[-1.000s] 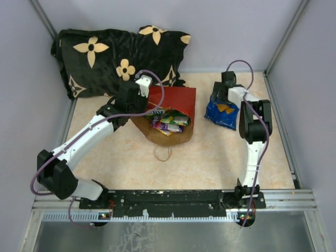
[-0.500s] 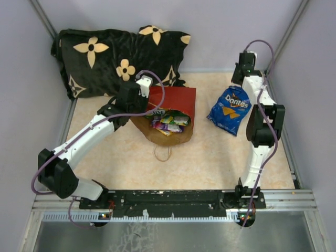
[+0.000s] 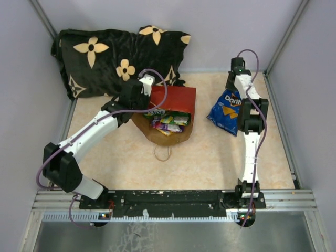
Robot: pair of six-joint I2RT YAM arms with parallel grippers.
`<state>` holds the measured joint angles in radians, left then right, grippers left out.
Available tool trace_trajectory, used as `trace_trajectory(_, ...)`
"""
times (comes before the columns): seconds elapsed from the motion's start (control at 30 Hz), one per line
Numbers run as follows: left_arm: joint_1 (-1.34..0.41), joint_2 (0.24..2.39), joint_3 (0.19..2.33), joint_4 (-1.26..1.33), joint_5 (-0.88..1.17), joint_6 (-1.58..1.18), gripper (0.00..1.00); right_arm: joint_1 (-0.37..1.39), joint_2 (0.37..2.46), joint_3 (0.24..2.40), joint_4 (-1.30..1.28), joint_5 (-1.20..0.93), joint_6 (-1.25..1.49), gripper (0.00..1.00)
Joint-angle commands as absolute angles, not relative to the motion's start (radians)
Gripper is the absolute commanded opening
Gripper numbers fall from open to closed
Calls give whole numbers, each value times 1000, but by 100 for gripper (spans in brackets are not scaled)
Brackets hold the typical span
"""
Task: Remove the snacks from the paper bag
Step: Adjust the paper bag at the center of the board.
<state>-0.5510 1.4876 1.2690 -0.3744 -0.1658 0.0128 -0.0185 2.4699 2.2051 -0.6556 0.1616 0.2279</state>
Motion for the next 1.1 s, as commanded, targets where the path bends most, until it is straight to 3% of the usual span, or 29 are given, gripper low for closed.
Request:
trace_trajectory(0.0, -536, 1521, 1309, -370, -182, 30, 0, -34, 2573, 2447, -710, 147, 214, 0)
trace_trajectory(0.5, -528, 1590, 1362, -392, -211, 39, 0, -83, 2629, 2463, -500, 132, 251, 0)
trace_trajectory(0.57, -529, 1600, 1367, -393, -210, 38, 0, -92, 2661, 2496, -513, 110, 271, 4)
trace_trajectory(0.6, -528, 1605, 1370, -396, -208, 37, 0, -99, 2689, 2535, -536, 80, 283, 8)
trace_trajectory(0.73, -528, 1603, 1386, -414, -207, 37, 0, -125, 2728, 2638, -653, -19, 321, 48)
trace_trajectory(0.8, -528, 1587, 1387, -414, -211, 40, 0, -122, 2598, 2573, -651, -11, 317, 74)
trace_trajectory(0.87, -528, 1563, 1389, -412, -212, 37, 0, -115, 2427, 2442, -610, 21, 317, 89)
trace_trajectory(0.93, -528, 1534, 1382, -405, -205, 29, 0, -105, 2235, 2226, -551, 70, 334, 98)
trace_trajectory(1.07, -528, 1464, 1329, -372, -179, 4, 0, -47, 1929, 1884, -503, 238, 391, 99)
